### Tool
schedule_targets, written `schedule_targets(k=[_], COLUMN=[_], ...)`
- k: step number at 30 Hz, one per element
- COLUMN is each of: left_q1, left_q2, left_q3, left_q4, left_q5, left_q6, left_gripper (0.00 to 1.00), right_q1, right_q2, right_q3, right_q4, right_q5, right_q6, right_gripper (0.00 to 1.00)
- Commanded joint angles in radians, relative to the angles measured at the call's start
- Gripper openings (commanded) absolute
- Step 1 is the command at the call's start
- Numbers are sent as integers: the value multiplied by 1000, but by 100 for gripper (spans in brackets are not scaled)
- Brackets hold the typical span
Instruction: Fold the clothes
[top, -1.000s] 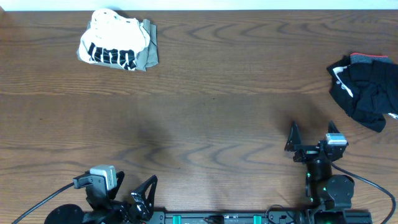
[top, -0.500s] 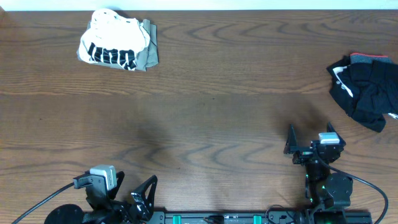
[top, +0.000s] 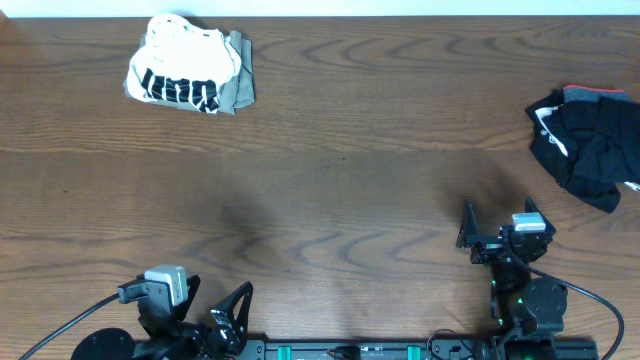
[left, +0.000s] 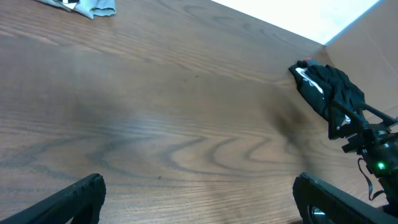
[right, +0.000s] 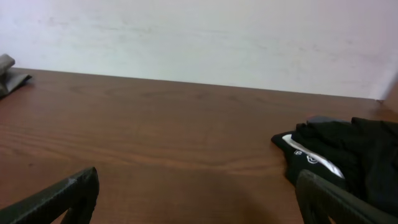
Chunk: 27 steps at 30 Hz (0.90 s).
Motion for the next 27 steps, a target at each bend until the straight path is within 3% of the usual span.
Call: schedule_targets(k=[1, 23, 27], left_q1=[-4, -4, -2], left_q2=[-4, -4, -6], left_q3=[1, 1, -23], left_q4=[2, 11, 134], left_q5=[-7, -42, -26], left_q6=[16, 21, 24], left_gripper=[98, 98, 98], right_q1=[-8, -8, -8], right_q2=[-7, -7, -7], right_q3=[-2, -2, -2], right_q4=[-5, -5, -5], right_q5=[-11, -11, -11], right_q6=[15, 15, 15], right_gripper=[99, 99, 99])
